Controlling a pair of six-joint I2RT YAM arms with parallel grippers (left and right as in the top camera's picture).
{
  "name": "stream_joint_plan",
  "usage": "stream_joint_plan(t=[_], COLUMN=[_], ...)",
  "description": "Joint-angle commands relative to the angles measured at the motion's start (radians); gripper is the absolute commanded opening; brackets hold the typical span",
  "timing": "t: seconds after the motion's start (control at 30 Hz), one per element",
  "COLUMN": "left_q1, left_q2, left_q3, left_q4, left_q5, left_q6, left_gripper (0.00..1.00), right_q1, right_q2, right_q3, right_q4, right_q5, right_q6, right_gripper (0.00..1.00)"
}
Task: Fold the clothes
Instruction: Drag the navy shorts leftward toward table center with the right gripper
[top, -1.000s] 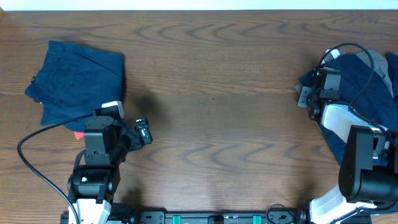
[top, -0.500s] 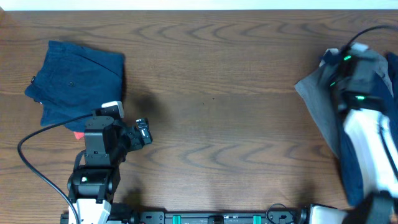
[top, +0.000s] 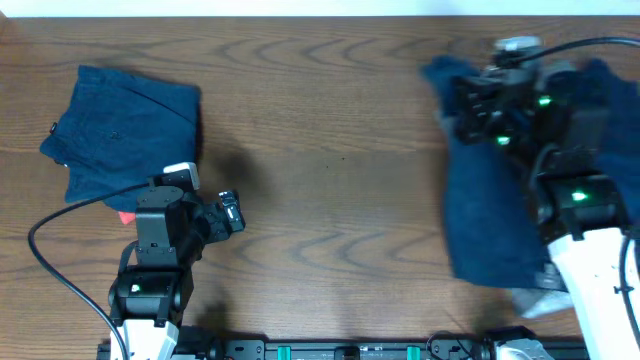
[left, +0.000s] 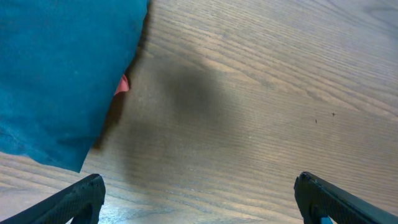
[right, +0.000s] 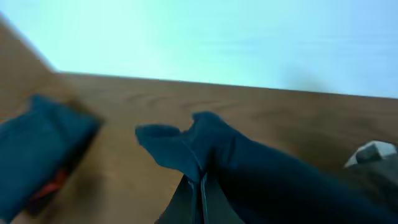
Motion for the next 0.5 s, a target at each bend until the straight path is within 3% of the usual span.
stream_joint_plan(t=[0.0, 0.13, 0.33, 0.37, 0.4, 0.47], left_q1=[0.004, 0.004, 0.004, 0.004, 0.004, 0.004], left_q2=[-0.001, -0.001, -0.001, -0.001, -0.001, -0.001], left_q3=[0.022, 0.022, 0.022, 0.022, 0.022, 0.022], left_q4=[-0.002, -0.002, -0.002, -0.002, -0.002, -0.003], left_q5=[0.003, 0.003, 0.003, 0.003, 0.003, 0.003], left_q6=[-0.006, -0.006, -0.006, -0.006, -0.006, -0.006], left_gripper=[0.98, 0.98, 0.98, 0.98, 0.98, 0.98], right_q1=[0.095, 0.178, 0.246, 0.249, 0.249, 0.24], right_q2=[0.052, 0.167, 0.335, 0.352, 0.363, 0.366], right_q3=[0.016, 0.016, 0.016, 0.016, 0.016, 0.016], right_q4=[0.014, 0.085, 0.293, 0.313, 0.316, 0.281], right_q5=[0.083, 0.076, 0.08, 0.081, 0.096, 0.158], right_q6=[0.026, 0.034, 0.199, 0.197, 0.197, 0.175], right_gripper=[0.01, 0.01, 0.03, 0.07, 0.2, 0.31])
